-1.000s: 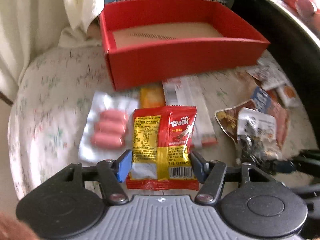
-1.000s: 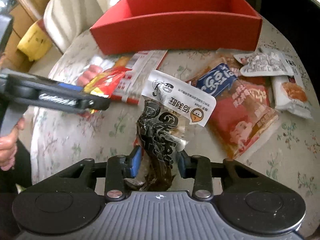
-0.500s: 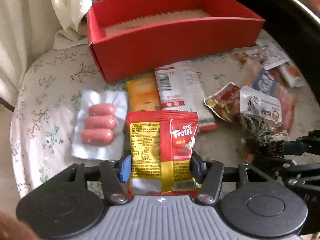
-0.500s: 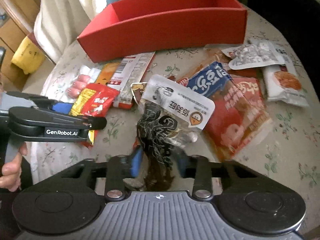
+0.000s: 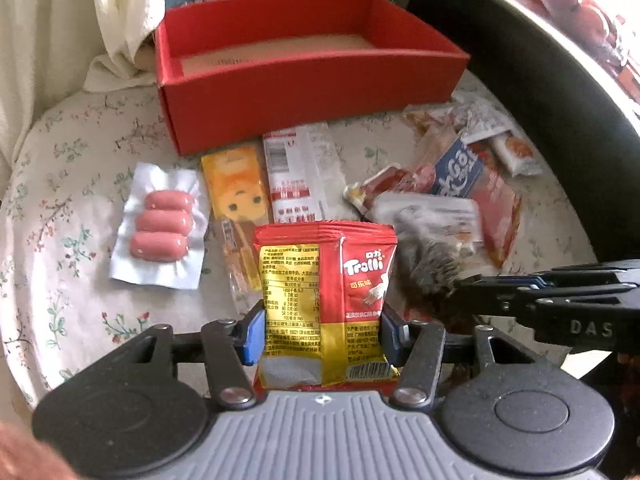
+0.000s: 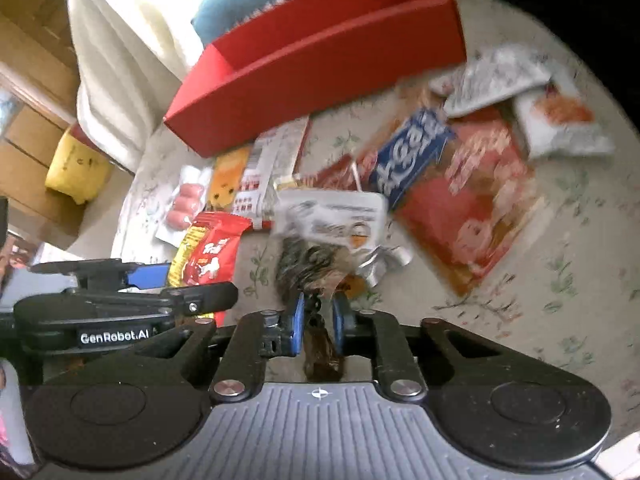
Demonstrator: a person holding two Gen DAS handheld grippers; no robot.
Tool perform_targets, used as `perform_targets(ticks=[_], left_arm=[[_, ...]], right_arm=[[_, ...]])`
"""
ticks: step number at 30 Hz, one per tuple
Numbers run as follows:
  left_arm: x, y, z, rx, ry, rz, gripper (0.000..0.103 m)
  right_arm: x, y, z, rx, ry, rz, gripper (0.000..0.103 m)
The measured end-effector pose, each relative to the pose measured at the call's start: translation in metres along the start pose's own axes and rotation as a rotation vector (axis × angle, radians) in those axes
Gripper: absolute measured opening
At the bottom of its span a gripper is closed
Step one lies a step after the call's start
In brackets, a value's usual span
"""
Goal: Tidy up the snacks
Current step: 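Lift both packets and carry them over the red box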
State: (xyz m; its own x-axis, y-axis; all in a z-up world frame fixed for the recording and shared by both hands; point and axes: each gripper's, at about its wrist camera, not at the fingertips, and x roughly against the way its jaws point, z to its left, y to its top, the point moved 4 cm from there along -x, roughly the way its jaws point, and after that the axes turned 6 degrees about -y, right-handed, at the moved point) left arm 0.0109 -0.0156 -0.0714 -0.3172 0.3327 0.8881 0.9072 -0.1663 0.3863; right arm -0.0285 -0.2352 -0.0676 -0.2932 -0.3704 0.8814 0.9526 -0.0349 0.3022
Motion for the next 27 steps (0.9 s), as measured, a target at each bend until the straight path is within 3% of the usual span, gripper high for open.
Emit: perform_targets(ticks=[3, 4, 5, 7, 11, 13, 15, 17, 20, 22, 27], left_arm=[[-0.012, -0.006, 0.005, 0.011, 0.016, 0.044, 0.048], [-0.014, -0.009, 0.008, 0.02, 0.024, 0.054, 0.048], [-0.014, -0.012, 0.011, 0.032, 0.028, 0.058, 0.048], [-0.008, -0.015, 0.019, 0.056, 0.021, 0.05, 0.048], [-0.001, -0.021, 0.036, 0.106, 0.013, 0.033, 0.048], [-0.002, -0.022, 0.041, 0.125, 0.008, 0.035, 0.048], [-0.002, -0.024, 0.043, 0.134, 0.014, 0.039, 0.048], [-0.002, -0.024, 0.046, 0.143, 0.007, 0.036, 0.048], [0.002, -0.024, 0.046, 0.144, 0.001, 0.025, 0.048], [0.004, -0.022, 0.044, 0.136, -0.007, 0.015, 0.048], [0.015, -0.015, 0.037, 0.114, -0.026, -0.028, 0.048]], right_arm=[[-0.008, -0.006, 0.016, 0.09, -0.089, -0.007, 0.058], [-0.007, -0.009, 0.023, 0.135, -0.131, -0.017, 0.077], [-0.005, -0.013, 0.031, 0.186, -0.161, -0.026, 0.085], [-0.003, -0.022, 0.045, 0.287, -0.191, -0.046, 0.086], [-0.021, -0.036, 0.064, 0.431, -0.176, 0.014, 0.099], [-0.037, -0.037, 0.065, 0.47, -0.237, 0.031, 0.096], [-0.037, -0.033, 0.069, 0.465, -0.246, -0.009, 0.093], [-0.033, -0.022, 0.064, 0.397, -0.243, -0.018, 0.073], [-0.027, -0.013, 0.051, 0.297, -0.177, 0.013, 0.072], [-0.021, -0.015, 0.047, 0.288, -0.181, 0.014, 0.072], [0.011, -0.01, 0.054, 0.284, -0.139, -0.068, 0.071]])
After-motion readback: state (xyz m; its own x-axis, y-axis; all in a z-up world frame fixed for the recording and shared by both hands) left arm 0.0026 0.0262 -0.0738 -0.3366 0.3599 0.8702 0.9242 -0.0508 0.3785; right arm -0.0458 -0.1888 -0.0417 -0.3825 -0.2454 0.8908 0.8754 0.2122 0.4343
